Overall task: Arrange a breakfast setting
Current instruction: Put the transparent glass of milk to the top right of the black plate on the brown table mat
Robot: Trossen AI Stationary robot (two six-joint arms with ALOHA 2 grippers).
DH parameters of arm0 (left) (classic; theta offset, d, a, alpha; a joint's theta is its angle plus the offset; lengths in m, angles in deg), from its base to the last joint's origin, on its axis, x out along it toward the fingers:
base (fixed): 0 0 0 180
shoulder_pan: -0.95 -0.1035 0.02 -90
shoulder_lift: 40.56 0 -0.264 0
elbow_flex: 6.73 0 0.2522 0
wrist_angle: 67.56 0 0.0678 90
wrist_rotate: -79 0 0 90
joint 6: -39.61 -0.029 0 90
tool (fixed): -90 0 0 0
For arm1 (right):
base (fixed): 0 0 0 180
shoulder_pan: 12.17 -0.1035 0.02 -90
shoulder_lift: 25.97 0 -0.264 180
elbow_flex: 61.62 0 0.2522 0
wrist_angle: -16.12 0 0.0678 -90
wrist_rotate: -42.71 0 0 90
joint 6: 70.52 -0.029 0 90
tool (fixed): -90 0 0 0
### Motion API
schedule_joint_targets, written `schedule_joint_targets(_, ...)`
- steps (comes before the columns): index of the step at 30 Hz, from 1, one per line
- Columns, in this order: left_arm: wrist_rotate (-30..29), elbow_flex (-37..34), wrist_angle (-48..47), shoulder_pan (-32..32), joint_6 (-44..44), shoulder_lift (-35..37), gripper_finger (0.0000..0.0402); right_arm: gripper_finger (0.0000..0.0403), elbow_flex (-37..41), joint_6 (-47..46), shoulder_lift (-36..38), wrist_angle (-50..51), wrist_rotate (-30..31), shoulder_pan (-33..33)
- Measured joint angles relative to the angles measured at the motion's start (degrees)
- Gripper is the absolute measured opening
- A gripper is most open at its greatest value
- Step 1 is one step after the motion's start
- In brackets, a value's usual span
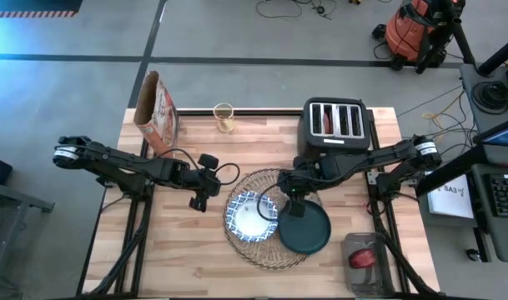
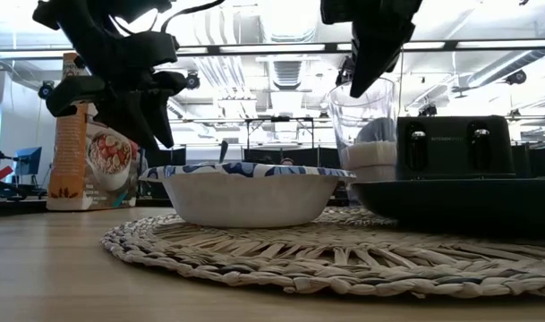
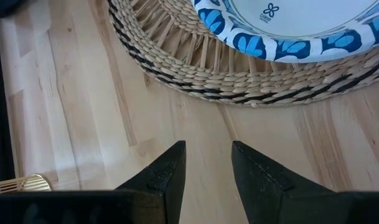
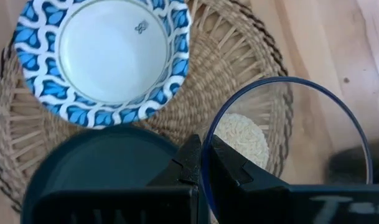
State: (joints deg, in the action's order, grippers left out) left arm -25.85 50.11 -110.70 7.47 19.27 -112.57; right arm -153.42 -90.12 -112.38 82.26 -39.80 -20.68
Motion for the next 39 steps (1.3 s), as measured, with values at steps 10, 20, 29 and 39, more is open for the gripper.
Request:
schedule_joint_targets(10, 0.7, -0.1, 0.5, 0.0, 0.0, 0.0, 0.0113, 0.0009, 0.1, 1.4, 0.0, 0.6, 3.4, 0.3)
schedule_joint_targets(20, 1.4, -0.1, 1.0, 0.0, 0.3, 0.0, 0.0113, 0.0009, 2.8, 0.6, 0.0, 2.4, 4.3, 0.4)
schedule_joint_targets(29, 2.1, -0.1, 1.1, 0.0, 0.3, 0.0, 0.0113, 0.0011, 3.0, 0.7, 0.0, 2.3, 4.6, 0.4)
schedule_joint_targets(39, 2.4, -0.1, 1.5, 0.0, 0.3, 0.0, 0.0113, 0.0037, 2.8, 1.6, 0.0, 2.2, 4.7, 0.4)
